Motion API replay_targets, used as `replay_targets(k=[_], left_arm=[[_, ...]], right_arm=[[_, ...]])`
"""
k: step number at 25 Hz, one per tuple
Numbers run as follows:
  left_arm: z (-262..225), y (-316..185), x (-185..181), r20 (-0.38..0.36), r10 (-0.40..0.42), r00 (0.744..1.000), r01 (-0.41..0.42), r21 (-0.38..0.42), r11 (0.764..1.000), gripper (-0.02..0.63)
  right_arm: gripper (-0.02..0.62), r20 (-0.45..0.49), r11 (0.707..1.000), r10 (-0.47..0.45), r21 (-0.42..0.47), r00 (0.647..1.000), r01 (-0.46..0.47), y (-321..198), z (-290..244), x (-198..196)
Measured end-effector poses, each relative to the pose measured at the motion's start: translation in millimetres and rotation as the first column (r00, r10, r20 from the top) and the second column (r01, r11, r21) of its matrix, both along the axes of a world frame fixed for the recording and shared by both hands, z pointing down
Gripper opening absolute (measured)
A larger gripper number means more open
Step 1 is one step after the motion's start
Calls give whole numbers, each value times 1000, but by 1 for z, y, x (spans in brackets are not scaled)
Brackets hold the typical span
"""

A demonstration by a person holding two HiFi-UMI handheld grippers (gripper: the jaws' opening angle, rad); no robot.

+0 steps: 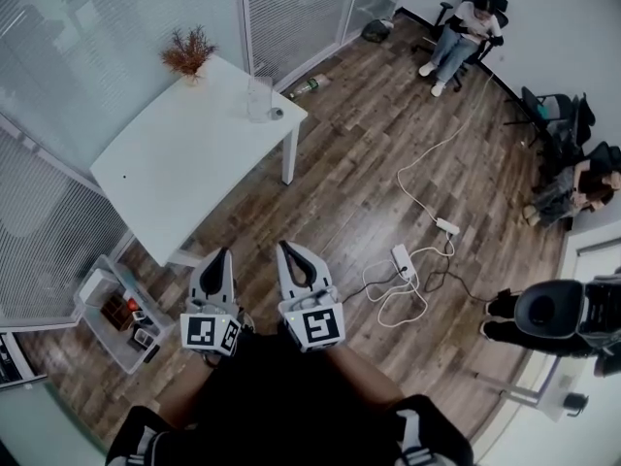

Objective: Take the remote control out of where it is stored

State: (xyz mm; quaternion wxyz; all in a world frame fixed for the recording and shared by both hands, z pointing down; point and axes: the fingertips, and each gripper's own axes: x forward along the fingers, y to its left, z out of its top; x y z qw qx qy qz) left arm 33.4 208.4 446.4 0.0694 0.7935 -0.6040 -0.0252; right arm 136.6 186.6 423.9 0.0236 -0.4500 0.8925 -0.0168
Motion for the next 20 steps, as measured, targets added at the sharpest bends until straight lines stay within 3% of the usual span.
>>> replay_targets(k=[9,14,20], left_arm=[[-5,-5,31,-3,-51,999,51,1,999,5],[-2,-14,21,17,-68,998,68,-11,998,5],[-1,-37,14,7,-33,999,33,7,999,5]], right_arm=[[0,0,996,-90,-7,996,90,-16,1,19],[0,26,995,-97,-18,995,97,-22,5,14],[0,-3,997,-76,-27,997,76,-39,10,1]])
